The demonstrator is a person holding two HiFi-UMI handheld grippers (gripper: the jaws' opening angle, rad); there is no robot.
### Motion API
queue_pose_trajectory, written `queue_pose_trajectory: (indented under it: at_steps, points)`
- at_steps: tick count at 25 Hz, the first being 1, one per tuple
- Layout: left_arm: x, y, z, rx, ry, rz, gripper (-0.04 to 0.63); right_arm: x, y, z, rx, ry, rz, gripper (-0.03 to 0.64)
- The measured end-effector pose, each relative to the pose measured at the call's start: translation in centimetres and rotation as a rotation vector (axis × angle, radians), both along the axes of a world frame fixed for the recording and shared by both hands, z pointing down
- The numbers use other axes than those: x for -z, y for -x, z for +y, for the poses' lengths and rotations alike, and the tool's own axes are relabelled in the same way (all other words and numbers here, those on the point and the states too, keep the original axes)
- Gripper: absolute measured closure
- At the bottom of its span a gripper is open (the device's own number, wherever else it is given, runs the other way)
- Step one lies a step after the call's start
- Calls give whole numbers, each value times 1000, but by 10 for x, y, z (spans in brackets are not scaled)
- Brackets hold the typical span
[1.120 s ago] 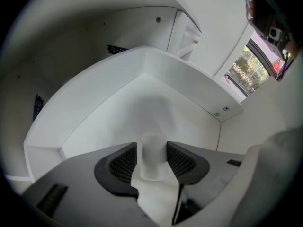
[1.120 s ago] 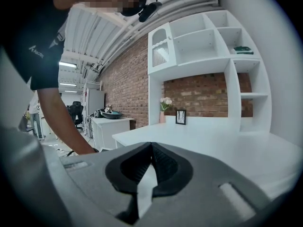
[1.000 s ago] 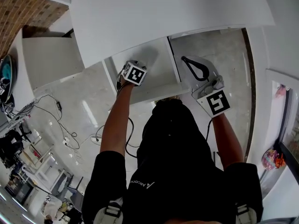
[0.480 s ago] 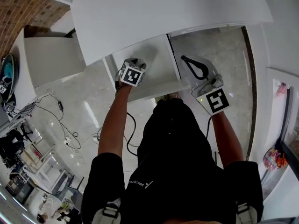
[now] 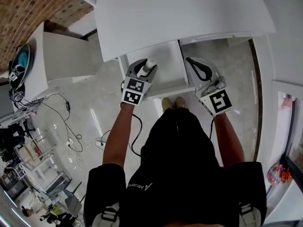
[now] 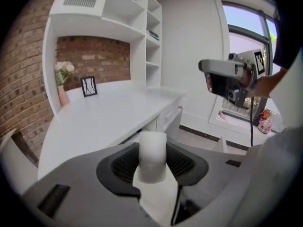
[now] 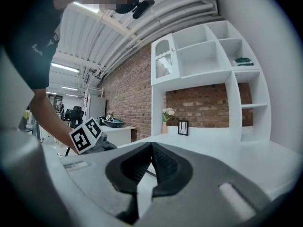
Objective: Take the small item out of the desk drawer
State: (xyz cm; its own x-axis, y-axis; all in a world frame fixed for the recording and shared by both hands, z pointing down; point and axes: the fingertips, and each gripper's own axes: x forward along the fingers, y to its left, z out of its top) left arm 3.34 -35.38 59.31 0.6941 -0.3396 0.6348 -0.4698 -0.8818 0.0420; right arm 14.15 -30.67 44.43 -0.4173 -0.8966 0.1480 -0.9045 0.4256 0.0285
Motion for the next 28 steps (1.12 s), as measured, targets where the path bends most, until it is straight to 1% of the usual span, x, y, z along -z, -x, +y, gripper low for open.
queue_pose_trajectory:
  at_steps: [5,8,11,14,17,21,28]
  points:
    - [92,4,14,84,-100,205,423,34,12,8,8,-60,-7,615]
    - [142,5,28,108,-164,330,423,52,20,15,16,-90,-7,615]
    - [184,9,42,121,-232,434,423,70,25,24,24,-122,-14,615]
    - [221,16,53,147,-291,520,423,88,29,35,31,-149,-34,615]
    - [254,23,63,165,-343,574,423,104,36,45,46,-177,-48,615]
    - [285,31,77,169,-400,616,423,125,47,55,66,-209,-79,616]
    - [311,38,92,164,-459,631,423,153,62,62,87,-273,-83,617]
